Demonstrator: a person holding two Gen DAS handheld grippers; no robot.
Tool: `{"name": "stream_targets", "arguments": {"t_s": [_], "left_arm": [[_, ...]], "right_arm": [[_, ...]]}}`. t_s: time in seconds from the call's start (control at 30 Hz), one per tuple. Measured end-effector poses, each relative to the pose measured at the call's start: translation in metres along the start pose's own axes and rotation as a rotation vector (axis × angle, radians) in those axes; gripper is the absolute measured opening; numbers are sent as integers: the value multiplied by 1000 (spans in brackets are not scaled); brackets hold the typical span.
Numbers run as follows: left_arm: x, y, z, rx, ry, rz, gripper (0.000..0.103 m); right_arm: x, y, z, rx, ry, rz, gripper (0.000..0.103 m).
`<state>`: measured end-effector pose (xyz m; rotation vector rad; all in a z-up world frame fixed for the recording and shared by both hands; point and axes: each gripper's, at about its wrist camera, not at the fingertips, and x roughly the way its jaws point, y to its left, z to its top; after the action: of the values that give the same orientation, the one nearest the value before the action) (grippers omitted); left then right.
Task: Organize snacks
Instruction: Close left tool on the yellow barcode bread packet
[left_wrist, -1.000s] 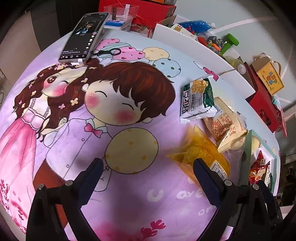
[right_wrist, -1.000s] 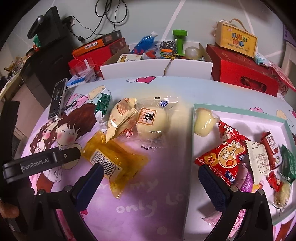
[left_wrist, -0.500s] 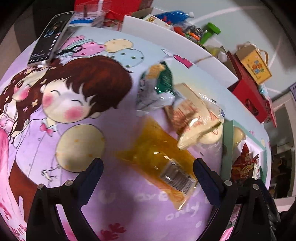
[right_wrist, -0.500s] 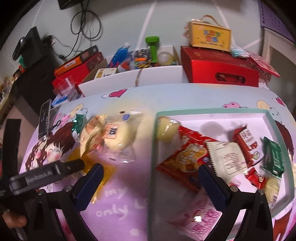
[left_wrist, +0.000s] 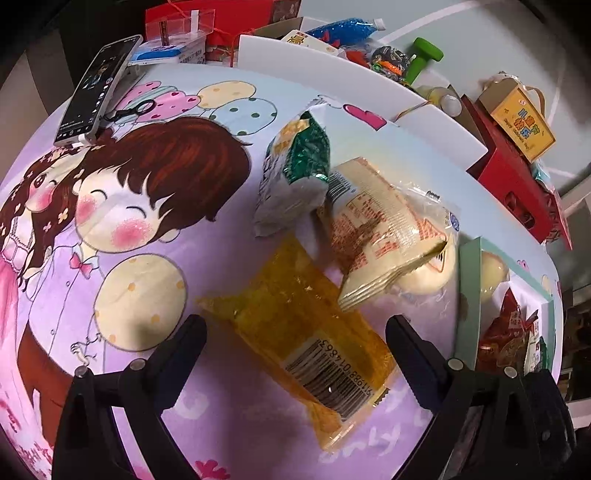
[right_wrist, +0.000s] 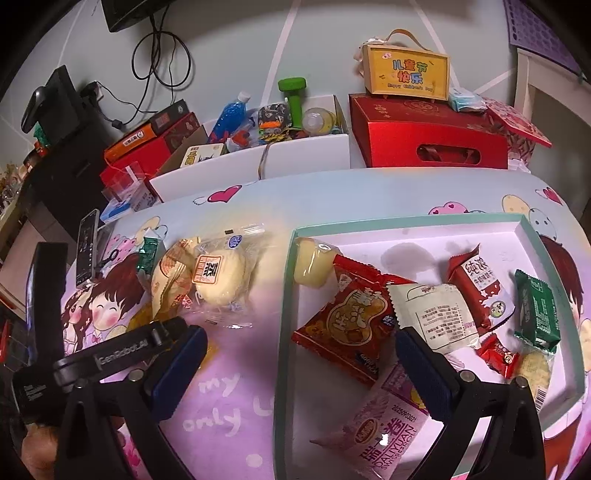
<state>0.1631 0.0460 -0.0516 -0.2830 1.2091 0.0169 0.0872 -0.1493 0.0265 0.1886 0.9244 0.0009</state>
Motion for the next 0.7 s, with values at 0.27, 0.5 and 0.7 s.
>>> {"name": "stream_targets", "arguments": {"t_s": [0.27, 0.5, 0.7], "left_arm": [[-11, 35, -9, -36, 36, -12, 98], [-18, 55, -11, -66, 28, 12, 98], [-18, 40, -7, -23, 12, 15, 95]], "right_arm": [[0, -6, -1, 14, 4, -1, 103], [3, -2, -3, 1, 11, 2, 103], [8, 4, -4, -15, 21, 1, 103]]}}
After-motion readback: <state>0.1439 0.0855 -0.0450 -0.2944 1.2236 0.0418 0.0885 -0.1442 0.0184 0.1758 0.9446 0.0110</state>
